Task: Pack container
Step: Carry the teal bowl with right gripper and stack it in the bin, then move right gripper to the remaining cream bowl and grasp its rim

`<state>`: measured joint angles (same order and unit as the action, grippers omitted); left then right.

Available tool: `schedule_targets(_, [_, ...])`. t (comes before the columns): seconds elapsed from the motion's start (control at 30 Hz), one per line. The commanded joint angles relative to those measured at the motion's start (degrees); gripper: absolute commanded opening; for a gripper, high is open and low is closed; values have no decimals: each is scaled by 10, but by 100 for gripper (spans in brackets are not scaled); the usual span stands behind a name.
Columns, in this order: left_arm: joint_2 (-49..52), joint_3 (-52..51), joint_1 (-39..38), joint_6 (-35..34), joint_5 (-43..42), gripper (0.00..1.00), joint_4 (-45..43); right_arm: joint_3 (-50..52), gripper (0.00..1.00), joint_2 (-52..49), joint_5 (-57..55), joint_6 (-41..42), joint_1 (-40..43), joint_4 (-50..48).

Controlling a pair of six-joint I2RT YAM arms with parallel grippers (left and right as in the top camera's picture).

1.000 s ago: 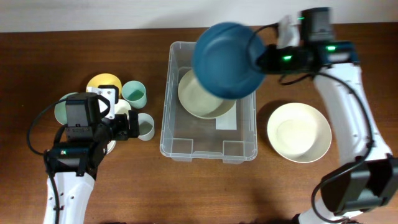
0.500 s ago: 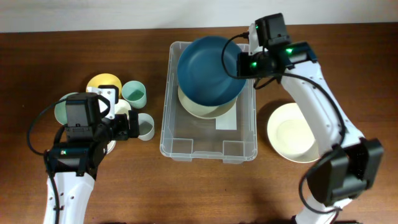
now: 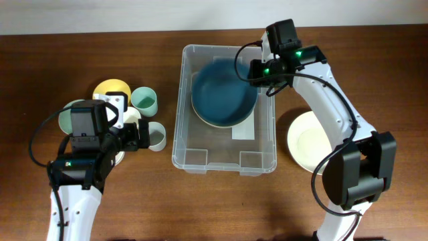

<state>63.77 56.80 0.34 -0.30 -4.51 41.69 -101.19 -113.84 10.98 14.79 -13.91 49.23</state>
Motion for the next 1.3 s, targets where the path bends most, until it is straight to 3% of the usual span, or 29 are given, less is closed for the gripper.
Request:
schedule_targets(0.0, [-1,11,-2,-3,-2,99,5,-3,44,-3,8,3,0,-2])
schedule_targets(0.23, [-1,11,-2,-3,-2,99,4,-23,44,16,8,3,7,7])
schedule_targets(0.43, [-1,11,-2,-3,-2,99,4,-82,47,78,-1,29,68,70])
schedule_targets(0.57, [-1,11,-2,-3,-2,99,4,-87,52,127,4,120,198,159])
schedule_targets(0.77, [-1,11,-2,-3,-2,99,4,-75,52,132,26,121,380,280])
schedule_targets(0.93, [-1,11,-2,-3,-2,100,3,-16,54,132,55,47,481,314])
schedule_targets(1.07, [-1,11,-2,-3,-2,99,3,57,55,132,52,25,497,310])
schedule_targets(1.27, [-1,11,-2,-3,-2,99,3,215,55,132,53,26,497,219])
